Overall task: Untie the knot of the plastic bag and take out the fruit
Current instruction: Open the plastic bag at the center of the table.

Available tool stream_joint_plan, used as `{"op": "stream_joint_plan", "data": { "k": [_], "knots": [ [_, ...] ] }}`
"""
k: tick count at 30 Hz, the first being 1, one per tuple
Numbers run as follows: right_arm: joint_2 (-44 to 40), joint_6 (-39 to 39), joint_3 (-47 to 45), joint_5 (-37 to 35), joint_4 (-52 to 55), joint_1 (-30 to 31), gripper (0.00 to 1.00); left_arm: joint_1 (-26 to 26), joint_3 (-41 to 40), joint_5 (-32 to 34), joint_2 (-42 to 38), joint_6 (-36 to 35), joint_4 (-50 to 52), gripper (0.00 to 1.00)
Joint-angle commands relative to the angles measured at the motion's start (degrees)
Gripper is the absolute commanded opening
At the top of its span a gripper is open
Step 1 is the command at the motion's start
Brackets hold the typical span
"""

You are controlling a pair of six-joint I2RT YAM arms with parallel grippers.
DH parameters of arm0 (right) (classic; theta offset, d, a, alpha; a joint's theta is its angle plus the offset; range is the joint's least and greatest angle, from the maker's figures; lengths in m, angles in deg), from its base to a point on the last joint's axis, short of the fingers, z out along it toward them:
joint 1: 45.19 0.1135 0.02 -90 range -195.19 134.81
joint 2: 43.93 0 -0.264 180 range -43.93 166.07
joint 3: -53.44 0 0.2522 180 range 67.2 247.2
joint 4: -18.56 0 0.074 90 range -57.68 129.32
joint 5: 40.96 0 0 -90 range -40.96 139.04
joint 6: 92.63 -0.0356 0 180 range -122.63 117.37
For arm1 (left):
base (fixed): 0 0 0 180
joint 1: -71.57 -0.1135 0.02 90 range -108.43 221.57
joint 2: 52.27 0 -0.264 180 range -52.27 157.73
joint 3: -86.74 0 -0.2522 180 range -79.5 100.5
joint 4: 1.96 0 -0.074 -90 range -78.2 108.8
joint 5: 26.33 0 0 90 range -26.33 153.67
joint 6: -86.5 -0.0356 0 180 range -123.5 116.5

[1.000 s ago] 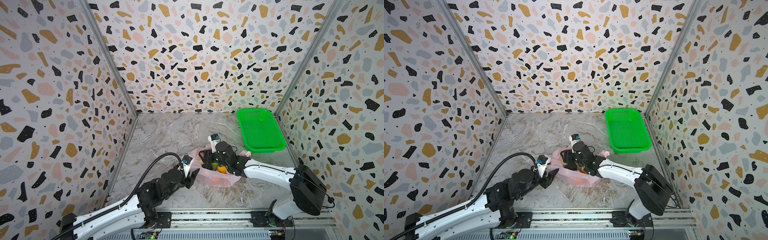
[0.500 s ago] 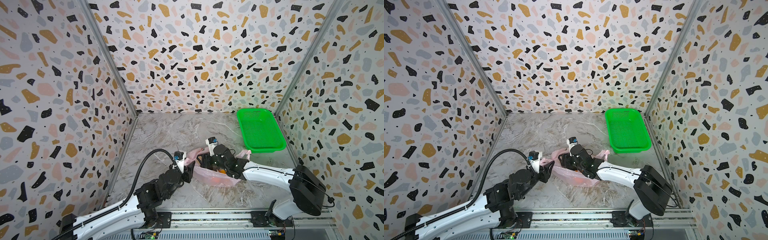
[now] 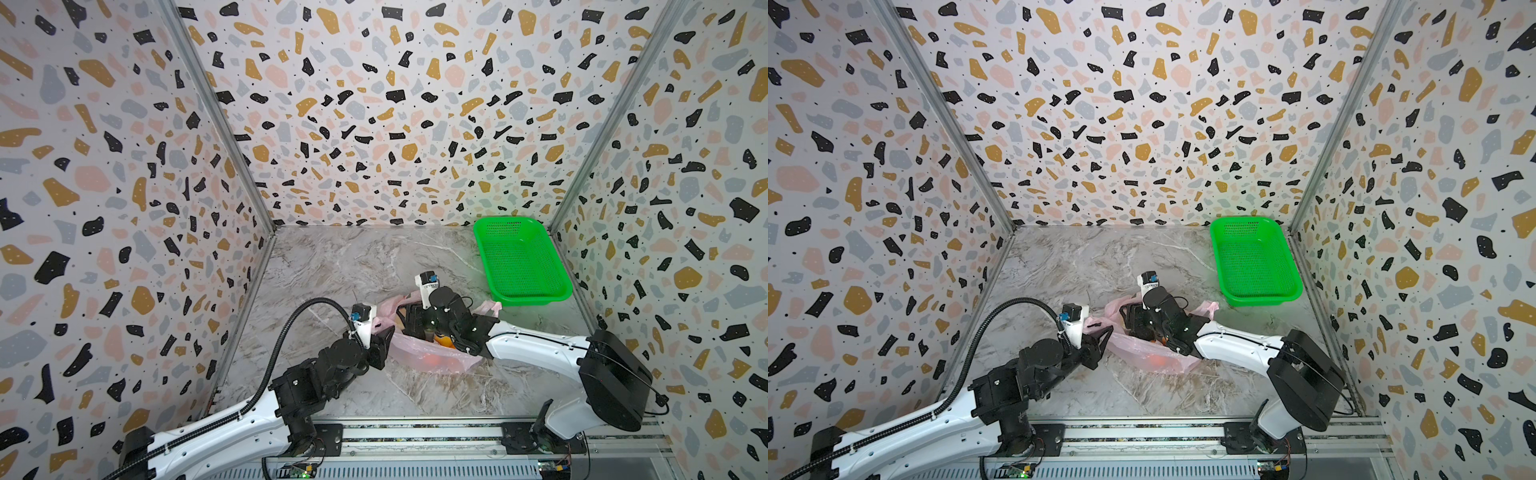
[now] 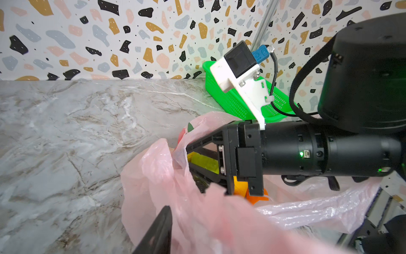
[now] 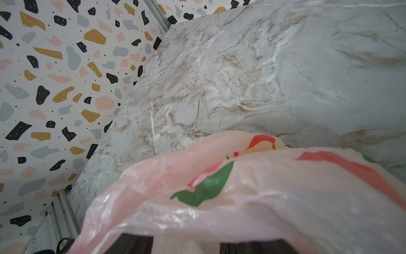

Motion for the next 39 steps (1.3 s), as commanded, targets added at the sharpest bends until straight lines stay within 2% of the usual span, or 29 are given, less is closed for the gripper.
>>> {"op": "stream_joint_plan", "data": {
  "k": [1,4,9,10,21,25,29,34,39],
  "knots": [
    [-0.1,0.5,0.5,-1.8,-1.3,-0.4,0.64,0.2,-1.0,-2.3,-0.2,0.1,0.6,0.42],
    [-0.1,0.7,0.7,-1.8,-1.2,-0.7,0.64,0.2,-1.3,-2.1,-0.2,0.2,1.0,0.33],
    [-0.2,0.7,0.5,-1.8,-1.3,-0.7,0.64,0.2,-0.9,-0.9,0.7,0.0,0.5,0.01],
    [-0.3,0.9,0.4,-2.0,-1.3,-0.7,0.64,0.2,-0.8,-0.9,0.9,0.0,0.7,0.00],
    [0.2,5.9,3.0,-4.1,0.6,-7.7,0.65,0.3,1.2,-4.2,0.9,2.0,6.2,0.00],
    [1.2,8.9,7.2,1.4,8.3,-9.3,0.66,0.3,1.0,-3.8,-0.3,2.3,6.7,0.00],
    [-1.9,10.1,9.3,5.5,20.4,-6.1,0.69,0.3,1.7,-3.5,0.6,1.9,5.2,0.00],
    [-7.3,8.4,9.3,0.9,32.5,0.4,0.70,0.3,2.9,-3.9,2.2,1.4,3.0,0.00],
    [-11.6,5.4,3.3,-2.3,35.1,2.5,0.69,0.3,3.0,-3.7,1.2,1.0,2.8,0.00]
  ]
}}
